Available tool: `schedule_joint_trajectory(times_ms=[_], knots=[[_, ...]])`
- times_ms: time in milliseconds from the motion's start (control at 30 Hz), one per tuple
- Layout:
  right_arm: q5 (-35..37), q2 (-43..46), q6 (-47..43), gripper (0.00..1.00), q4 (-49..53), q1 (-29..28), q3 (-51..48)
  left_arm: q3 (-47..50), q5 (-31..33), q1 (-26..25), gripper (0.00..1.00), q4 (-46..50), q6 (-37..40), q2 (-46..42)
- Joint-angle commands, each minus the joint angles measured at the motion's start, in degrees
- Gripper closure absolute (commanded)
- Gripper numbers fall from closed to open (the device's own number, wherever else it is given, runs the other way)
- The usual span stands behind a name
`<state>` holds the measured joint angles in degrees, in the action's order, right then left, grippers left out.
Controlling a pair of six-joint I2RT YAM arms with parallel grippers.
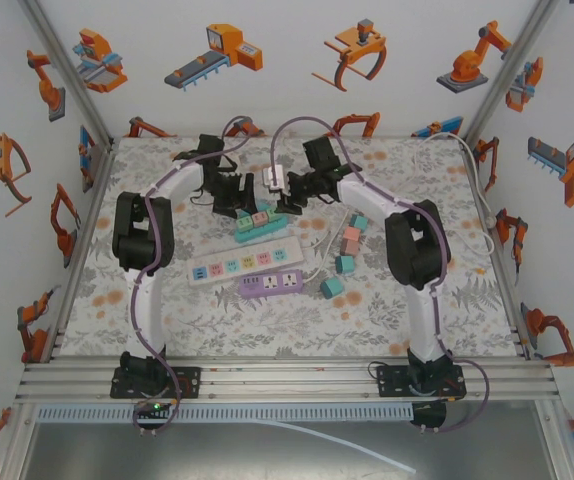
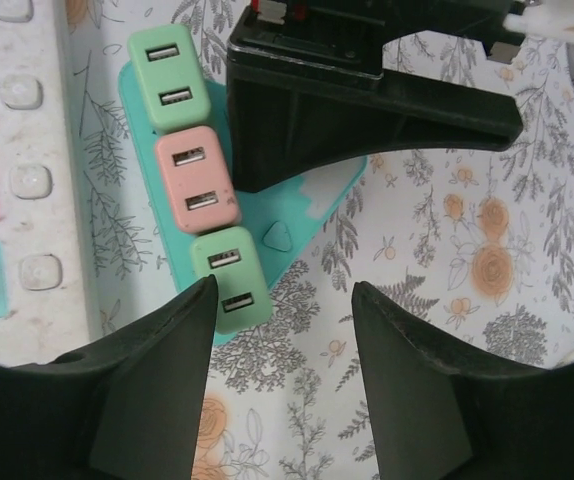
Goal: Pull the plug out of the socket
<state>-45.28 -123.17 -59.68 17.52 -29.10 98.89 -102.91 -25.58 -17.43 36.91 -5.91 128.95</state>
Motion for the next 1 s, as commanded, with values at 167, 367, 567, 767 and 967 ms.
schedule_joint_trajectory(times_ms=[167,367,567,767,967], knots=[[-2.10,-4.49,-3.30,0.47,5.67,-2.22,4.57,2.87,-1.16,1.85,0.37,-0.49,-1.30,0.16],[-1.89,-6.16,-3.96,0.46,8.02,-2.71,6.36,3.25,-3.67,2.24,0.38,-0.85,-1.12,0.41],[-5.57,-4.68,-5.45,0.25,11.92,-2.04,6.89,3.09,-3.54,2.22,0.38,-0.80,-1.08,0.89],[-7.80,-4.14,-6.41,0.25,14.65,-1.75,7.02,2.51,-3.42,2.16,0.38,-0.74,-1.10,1.26],[-3.55,-5.62,-6.72,0.31,12.92,-2.09,6.75,1.97,-3.97,2.18,0.39,-0.44,-0.58,1.58]])
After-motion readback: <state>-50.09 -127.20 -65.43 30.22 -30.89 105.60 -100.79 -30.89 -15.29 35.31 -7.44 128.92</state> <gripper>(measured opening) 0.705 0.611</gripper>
